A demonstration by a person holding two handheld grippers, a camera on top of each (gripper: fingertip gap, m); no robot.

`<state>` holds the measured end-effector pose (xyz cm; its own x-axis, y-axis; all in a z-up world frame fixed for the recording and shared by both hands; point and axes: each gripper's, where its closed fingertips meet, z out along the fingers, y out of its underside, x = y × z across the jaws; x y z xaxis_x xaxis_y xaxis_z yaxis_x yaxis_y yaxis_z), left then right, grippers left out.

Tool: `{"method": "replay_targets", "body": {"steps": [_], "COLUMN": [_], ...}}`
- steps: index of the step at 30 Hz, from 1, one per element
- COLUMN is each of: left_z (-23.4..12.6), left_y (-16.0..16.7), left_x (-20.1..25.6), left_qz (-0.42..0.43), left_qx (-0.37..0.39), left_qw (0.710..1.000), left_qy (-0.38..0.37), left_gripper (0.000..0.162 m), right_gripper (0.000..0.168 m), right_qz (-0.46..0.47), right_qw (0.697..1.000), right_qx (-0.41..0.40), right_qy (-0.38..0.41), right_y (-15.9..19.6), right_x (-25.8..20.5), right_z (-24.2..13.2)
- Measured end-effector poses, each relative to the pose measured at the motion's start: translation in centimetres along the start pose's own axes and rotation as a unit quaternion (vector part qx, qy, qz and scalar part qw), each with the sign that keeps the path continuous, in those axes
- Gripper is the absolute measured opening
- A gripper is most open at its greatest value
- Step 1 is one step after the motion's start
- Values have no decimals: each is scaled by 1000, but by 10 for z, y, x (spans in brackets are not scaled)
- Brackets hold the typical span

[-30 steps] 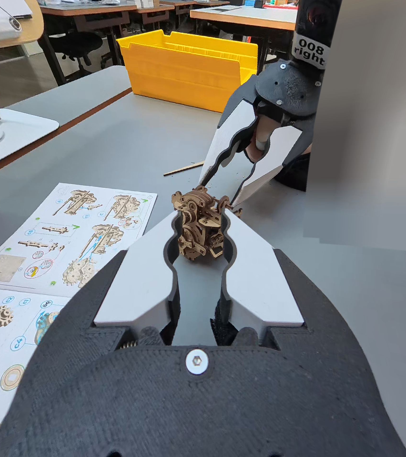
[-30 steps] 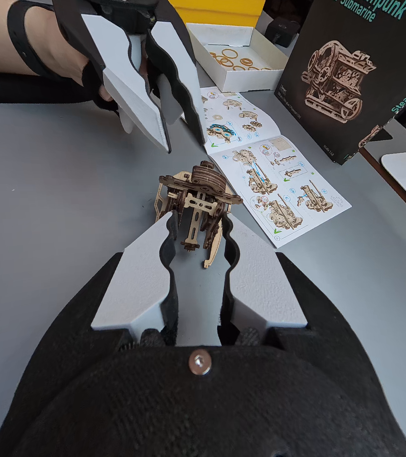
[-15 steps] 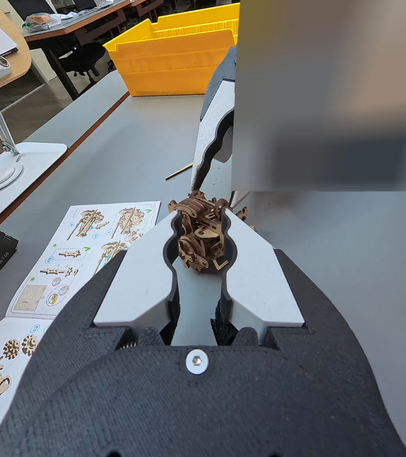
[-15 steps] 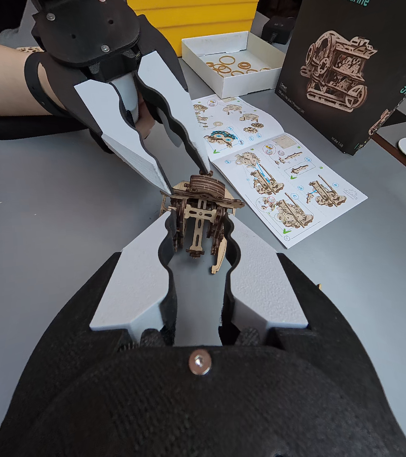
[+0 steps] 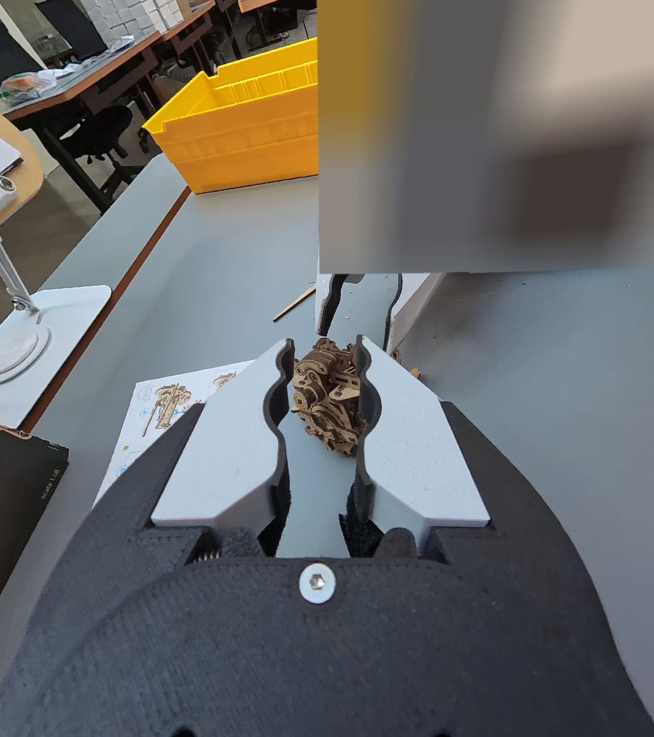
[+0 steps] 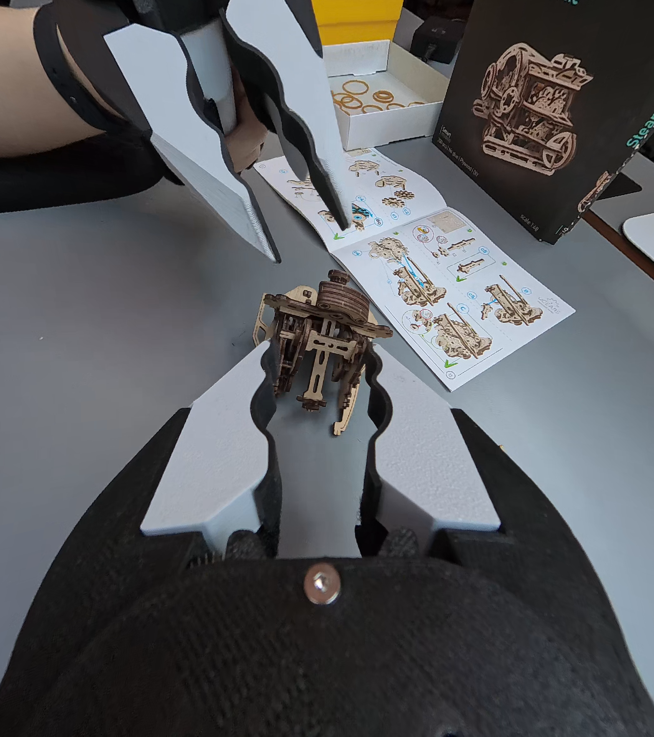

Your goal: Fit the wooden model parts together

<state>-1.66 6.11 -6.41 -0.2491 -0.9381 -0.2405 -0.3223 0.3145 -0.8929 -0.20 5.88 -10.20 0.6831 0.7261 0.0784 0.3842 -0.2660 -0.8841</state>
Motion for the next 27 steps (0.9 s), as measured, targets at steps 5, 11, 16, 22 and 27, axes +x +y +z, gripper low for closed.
{"method": "replay_targets", "body": {"steps": [5,11,16,22,27], "left_z": [12,25,25,24,25], "left_y": [-5,2,7,11,18], "left_x": [7,14,8,7,4], "left_qz": [39,44,19,8,19], "left_qx": [-44,-97,-76,-67,-82], "left_qw": [994,977,979,979,979], "left_qy": [91,186,189,194,183], "left_gripper": [33,35,38,42,46], "right_gripper": [46,46,45,33,33], "right_qz": [22,39,50,62,33], "right_qw": [1000,999,998,998,999], "right_qx": [-3,-4,-9,-5,-7], "right_qy": [0,-11,-26,-33,-19], "right_y": [3,6,9,7,6], "right_x": [5,5,2,0,1], "right_z": [0,2,7,7,5]}}
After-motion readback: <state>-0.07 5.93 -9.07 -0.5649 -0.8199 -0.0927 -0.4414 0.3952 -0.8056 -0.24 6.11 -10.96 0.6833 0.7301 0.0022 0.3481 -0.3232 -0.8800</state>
